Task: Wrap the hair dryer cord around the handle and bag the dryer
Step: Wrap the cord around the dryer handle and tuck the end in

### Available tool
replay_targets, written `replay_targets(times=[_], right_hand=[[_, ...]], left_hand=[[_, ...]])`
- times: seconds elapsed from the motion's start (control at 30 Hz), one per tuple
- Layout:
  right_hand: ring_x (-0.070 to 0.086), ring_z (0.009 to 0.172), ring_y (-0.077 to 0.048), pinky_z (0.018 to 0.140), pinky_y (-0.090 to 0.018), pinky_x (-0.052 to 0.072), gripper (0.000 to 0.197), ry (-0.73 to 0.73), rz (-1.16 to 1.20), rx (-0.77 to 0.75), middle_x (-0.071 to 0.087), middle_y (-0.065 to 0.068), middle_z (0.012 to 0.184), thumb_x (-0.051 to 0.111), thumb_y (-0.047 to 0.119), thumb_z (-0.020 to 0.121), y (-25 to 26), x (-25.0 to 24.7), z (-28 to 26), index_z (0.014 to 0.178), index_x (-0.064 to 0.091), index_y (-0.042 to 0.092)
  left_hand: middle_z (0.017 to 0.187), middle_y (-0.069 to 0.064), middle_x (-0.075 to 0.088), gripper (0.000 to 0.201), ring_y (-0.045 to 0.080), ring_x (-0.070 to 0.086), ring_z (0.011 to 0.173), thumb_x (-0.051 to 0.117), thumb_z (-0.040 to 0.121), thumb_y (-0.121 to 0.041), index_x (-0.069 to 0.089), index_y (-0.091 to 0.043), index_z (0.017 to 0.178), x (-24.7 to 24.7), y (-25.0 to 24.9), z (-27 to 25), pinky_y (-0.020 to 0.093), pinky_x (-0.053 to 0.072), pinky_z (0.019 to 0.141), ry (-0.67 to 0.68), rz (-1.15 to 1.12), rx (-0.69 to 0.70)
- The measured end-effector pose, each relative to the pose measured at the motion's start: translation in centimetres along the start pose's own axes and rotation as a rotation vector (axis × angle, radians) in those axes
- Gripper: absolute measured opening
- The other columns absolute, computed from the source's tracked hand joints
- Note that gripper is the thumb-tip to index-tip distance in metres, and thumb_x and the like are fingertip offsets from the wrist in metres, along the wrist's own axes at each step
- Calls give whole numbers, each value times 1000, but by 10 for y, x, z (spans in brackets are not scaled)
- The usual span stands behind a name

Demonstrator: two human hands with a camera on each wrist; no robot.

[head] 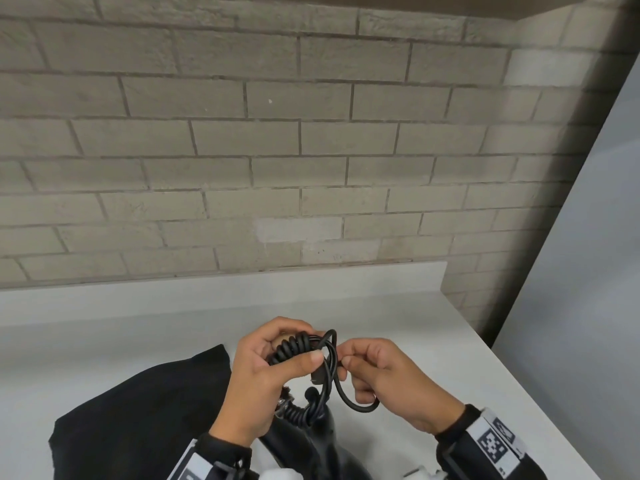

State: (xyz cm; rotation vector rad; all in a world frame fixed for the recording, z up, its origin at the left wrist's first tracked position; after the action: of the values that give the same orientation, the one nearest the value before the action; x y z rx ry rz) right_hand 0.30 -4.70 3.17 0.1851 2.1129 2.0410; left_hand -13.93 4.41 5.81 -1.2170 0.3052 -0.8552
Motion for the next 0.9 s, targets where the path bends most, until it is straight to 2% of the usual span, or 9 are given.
replay_targets(times=[0.1, 0.17, 0.23, 0.37, 0.43, 0.5, 0.6, 0.73, 0.9], right_hand=[[29, 52, -9, 50, -21, 34, 25, 32, 37, -16, 58, 3, 72, 42, 2, 102, -2, 9, -2, 93, 65, 6], [29, 53, -9, 52, -20, 34, 20, 64, 61, -35, 57, 11, 67, 41, 3, 102, -3, 15, -3, 103, 60, -5], [31, 56, -10, 55, -22, 36, 20, 74, 77, -58, 54, 10, 67, 42, 5, 102, -5, 21, -6, 107, 57, -8], [43, 65, -14, 67, -27, 43, 18, -40, -54, -146, 51, -3, 74, 42, 17, 97, -5, 22, -13, 104, 57, 9], [52, 73, -12, 76, -27, 44, 18, -97, -157, -189, 58, 1, 78, 40, 23, 97, -3, 24, -18, 112, 49, 28], [60, 90, -8, 86, -22, 43, 26, -142, -152, -219, 67, 7, 94, 42, 28, 94, 0, 29, -26, 117, 35, 37], [54, 110, -9, 90, -14, 39, 43, -215, -328, -330, 57, 22, 116, 55, 40, 84, 10, 41, -41, 115, 25, 47], [51, 112, -7, 91, -16, 40, 58, -326, -627, -428, 49, 24, 119, 72, 51, 70, 14, 48, -49, 114, 34, 53], [45, 119, 3, 95, -27, 39, 41, -435, -710, -532, 47, 34, 128, 70, 48, 76, 20, 45, -49, 112, 50, 49]], left_hand=[[68, 11, 70, 36, 16, 64, 52, 83, 51, 1, 68, 3, 84, 2, 2, 2, 20, 51, 51, -27, -76, -86], [71, 14, 69, 39, 23, 65, 55, 87, 47, -9, 71, -3, 82, 4, 5, 3, 30, 55, 56, -32, -86, -130], [71, 13, 70, 35, 24, 66, 56, 88, 50, -8, 73, -7, 82, 2, 6, 3, 34, 56, 59, -61, -67, -127], [73, 16, 72, 30, 28, 70, 61, 89, 58, -4, 73, -10, 83, 0, 3, 1, 29, 57, 58, -120, 10, -62], [75, 19, 73, 30, 31, 71, 61, 89, 62, -1, 72, -8, 85, 0, 1, -1, 32, 58, 57, -154, 38, -34], [76, 18, 73, 25, 33, 71, 60, 82, 65, -4, 71, -6, 87, 1, -1, -3, 35, 59, 59, -184, 72, 2], [77, 12, 75, 24, 31, 73, 66, 83, 69, -3, 71, -7, 89, 4, -4, -5, 37, 61, 66, -212, 185, 63], [82, 4, 75, 23, 18, 73, 77, 81, 74, 1, 71, -9, 92, 11, -5, -8, 23, 58, 69, -183, 282, 120], [81, 0, 75, 22, 14, 72, 75, 78, 74, -18, 68, -11, 92, 10, -5, -7, 17, 55, 67, -157, 324, 151]])
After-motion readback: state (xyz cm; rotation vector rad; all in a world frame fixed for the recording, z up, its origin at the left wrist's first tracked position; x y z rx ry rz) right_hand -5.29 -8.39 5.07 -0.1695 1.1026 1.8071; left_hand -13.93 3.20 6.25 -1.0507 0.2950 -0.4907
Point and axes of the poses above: each hand's wrist, its own z-axis towards the middle knuckle, its own x-axis out of the palm, y = z × x, the point moved 5 cm from there along z, towards the middle knuckle
